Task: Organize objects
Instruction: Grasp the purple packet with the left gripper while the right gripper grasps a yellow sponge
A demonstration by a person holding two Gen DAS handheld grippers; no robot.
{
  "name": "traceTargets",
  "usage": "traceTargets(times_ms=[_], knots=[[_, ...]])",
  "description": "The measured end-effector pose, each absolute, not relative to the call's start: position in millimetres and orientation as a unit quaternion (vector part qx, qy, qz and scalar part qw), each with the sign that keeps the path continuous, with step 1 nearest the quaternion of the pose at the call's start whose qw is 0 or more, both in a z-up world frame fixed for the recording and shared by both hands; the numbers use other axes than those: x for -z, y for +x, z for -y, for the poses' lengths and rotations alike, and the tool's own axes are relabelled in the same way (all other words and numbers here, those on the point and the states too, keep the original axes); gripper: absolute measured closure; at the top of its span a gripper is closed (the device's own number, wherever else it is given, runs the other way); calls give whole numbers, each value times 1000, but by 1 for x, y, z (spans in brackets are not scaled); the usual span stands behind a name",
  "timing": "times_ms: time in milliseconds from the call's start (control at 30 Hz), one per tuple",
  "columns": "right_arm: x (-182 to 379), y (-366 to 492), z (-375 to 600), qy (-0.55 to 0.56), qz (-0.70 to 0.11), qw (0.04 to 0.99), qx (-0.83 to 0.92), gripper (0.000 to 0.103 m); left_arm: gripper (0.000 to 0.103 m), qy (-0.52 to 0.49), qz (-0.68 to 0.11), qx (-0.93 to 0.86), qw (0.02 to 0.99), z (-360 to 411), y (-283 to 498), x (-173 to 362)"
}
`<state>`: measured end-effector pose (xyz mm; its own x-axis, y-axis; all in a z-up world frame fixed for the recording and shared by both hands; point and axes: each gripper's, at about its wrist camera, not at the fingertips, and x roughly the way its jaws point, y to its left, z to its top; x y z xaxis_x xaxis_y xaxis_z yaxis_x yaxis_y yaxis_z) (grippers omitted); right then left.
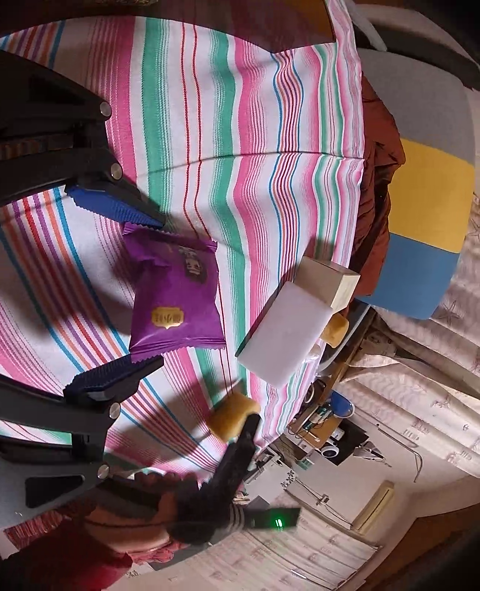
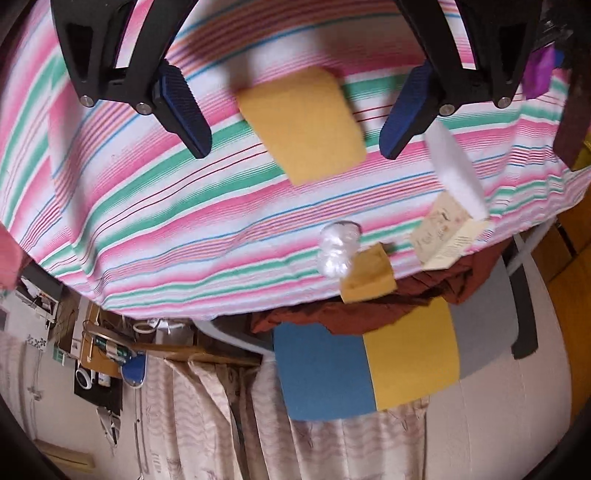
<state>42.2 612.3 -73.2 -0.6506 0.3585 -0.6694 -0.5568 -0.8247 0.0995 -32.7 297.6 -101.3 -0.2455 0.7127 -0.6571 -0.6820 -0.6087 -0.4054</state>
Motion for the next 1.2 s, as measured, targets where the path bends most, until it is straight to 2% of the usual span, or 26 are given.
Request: traceTargets(times_ms=[67, 267, 433, 667, 800, 933, 1000, 1033, 1200], knots=[[82, 38, -617, -346, -163, 251, -889, 22, 35, -426, 20, -789, 443, -296, -32, 102], [91, 38, -610, -343, -160, 236, -895, 34, 34, -430, 8, -790, 436, -302, -31, 101], [89, 33, -596, -344, -117, 250, -897, 35, 22, -428, -38, -794, 429, -316, -24, 94], [93, 34, -603, -346, -130, 251, -894, 35, 22, -425, -19, -791, 440, -326, -31, 86], [94, 32, -600, -346, -123, 255, -895, 35, 22, -425, -38, -799, 423, -335, -36, 90], [94, 31, -599, -346, -117, 258, -895, 35, 26, -415, -61, -809, 413, -341, -34, 91], [94, 31, -599, -346, -118, 258, -895, 35, 38, -409, -64, -815, 405, -340, -36, 91], [94, 31, -599, -345, -117, 258, -895, 35, 41, -408, -59, -816, 405, -338, -37, 92], [94, 31, -598, -345, -113, 259, -895, 36, 42, -410, -32, -813, 412, -328, -41, 94]])
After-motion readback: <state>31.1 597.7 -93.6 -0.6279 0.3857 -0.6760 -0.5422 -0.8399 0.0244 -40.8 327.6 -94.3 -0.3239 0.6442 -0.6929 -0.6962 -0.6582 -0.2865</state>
